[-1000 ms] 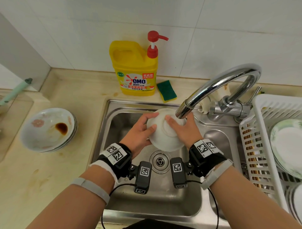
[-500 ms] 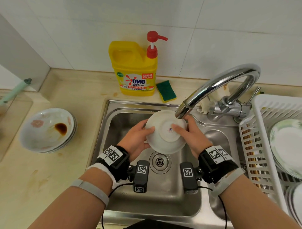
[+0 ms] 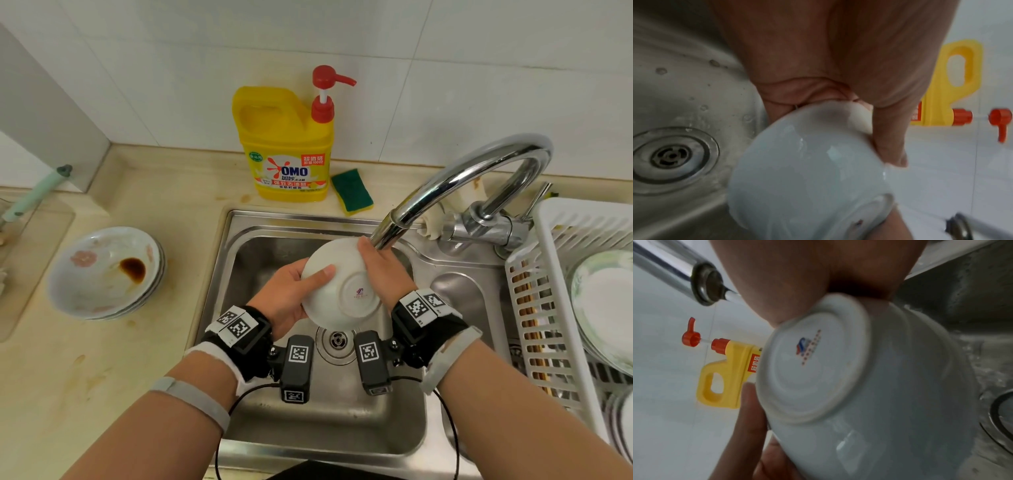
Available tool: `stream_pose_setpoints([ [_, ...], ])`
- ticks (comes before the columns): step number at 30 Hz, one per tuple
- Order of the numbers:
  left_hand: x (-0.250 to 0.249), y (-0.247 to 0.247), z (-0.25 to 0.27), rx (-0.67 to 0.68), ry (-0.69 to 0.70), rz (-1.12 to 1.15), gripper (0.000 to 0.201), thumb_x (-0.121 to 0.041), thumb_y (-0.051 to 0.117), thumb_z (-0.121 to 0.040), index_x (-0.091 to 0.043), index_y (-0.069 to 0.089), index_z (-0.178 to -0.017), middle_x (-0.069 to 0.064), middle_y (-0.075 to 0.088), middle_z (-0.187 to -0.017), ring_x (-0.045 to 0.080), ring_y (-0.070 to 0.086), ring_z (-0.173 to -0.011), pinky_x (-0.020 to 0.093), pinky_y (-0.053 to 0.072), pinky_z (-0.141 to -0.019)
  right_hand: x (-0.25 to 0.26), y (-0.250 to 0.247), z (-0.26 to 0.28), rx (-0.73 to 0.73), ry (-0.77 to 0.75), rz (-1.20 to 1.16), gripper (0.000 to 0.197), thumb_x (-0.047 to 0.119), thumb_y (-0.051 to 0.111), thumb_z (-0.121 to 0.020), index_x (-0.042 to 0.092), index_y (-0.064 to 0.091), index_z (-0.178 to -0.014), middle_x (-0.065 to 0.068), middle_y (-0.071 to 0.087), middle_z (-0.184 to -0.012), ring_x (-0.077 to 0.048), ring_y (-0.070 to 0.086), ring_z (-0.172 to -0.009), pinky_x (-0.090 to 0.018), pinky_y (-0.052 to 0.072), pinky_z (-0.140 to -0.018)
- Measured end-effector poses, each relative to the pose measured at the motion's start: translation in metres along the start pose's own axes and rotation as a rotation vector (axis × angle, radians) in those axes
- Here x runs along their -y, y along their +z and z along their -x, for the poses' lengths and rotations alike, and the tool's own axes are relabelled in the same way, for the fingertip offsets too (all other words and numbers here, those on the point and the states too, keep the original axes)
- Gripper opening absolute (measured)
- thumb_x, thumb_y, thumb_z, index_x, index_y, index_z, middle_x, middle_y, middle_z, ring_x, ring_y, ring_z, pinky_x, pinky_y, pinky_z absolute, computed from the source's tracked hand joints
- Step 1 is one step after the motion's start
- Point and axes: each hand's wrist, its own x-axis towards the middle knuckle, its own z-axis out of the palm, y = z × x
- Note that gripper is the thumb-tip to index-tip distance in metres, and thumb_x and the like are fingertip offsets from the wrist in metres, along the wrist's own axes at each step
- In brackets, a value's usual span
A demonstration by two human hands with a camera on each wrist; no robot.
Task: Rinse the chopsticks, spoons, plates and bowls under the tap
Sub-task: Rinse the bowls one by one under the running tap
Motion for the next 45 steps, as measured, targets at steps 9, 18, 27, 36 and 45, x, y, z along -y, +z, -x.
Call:
stream_pose_setpoints([
  [9, 0.004, -0.006, 0.005, 0.038, 0.048, -0.012, 0.042, -0.021, 0.067, -0.091, -0.013, 0.064, -0.132, 0.013, 0.07, -0.126, 0.029, 0.068, -0.112, 0.05, 0.056, -0.096, -0.017, 0.018, -0.01, 0.003, 0.206, -0.167, 0.102, 0.088, 0.053, -0.055, 0.025, 0.045, -0.135, -0.009, 0.065, -0.117, -0.031, 0.066, -0.107, -0.054, 0.053, -0.1],
  [18, -0.008, -0.006, 0.003, 0.049, -0.011, -0.195, 0.042, -0.035, 0.075, -0.087, -0.018, 0.07, -0.125, 0.01, 0.073, -0.12, 0.031, 0.069, -0.113, 0.052, 0.056, -0.097, -0.008, 0.014, -0.001, -0.044, 0.125, -0.065, 0.034, 0.062, 0.048, -0.097, 0.03, 0.055, -0.103, -0.003, 0.067, -0.106, -0.025, 0.066, -0.102, -0.05, 0.051, -0.101],
  [27, -0.005, -0.004, 0.002, 0.043, 0.0, -0.093, 0.045, -0.03, 0.067, -0.09, -0.004, 0.066, -0.126, 0.018, 0.072, -0.12, 0.032, 0.069, -0.107, 0.046, 0.057, -0.093, -0.004, 0.013, -0.001, -0.05, 0.095, -0.079, 0.029, 0.051, 0.049, -0.102, 0.024, 0.056, -0.111, -0.003, 0.066, -0.105, -0.021, 0.065, -0.099, -0.045, 0.052, -0.099],
  [36, 0.002, -0.008, 0.005, 0.076, -0.05, 0.089, 0.044, -0.017, 0.066, -0.089, -0.008, 0.063, -0.132, 0.016, 0.07, -0.124, 0.029, 0.069, -0.107, 0.043, 0.06, -0.086, -0.003, 0.017, -0.007, -0.047, 0.172, -0.049, 0.062, 0.076, 0.056, -0.083, 0.02, 0.059, -0.109, -0.009, 0.069, -0.11, -0.029, 0.067, -0.102, -0.05, 0.052, -0.101],
  [45, -0.006, -0.003, 0.001, 0.029, -0.028, -0.098, 0.045, -0.035, 0.068, -0.088, -0.008, 0.068, -0.124, 0.015, 0.074, -0.117, 0.03, 0.07, -0.108, 0.049, 0.055, -0.096, -0.006, 0.016, -0.004, -0.121, 0.076, -0.09, 0.03, 0.053, 0.049, -0.101, 0.028, 0.053, -0.085, 0.0, 0.064, -0.093, -0.019, 0.063, -0.091, -0.039, 0.05, -0.092],
])
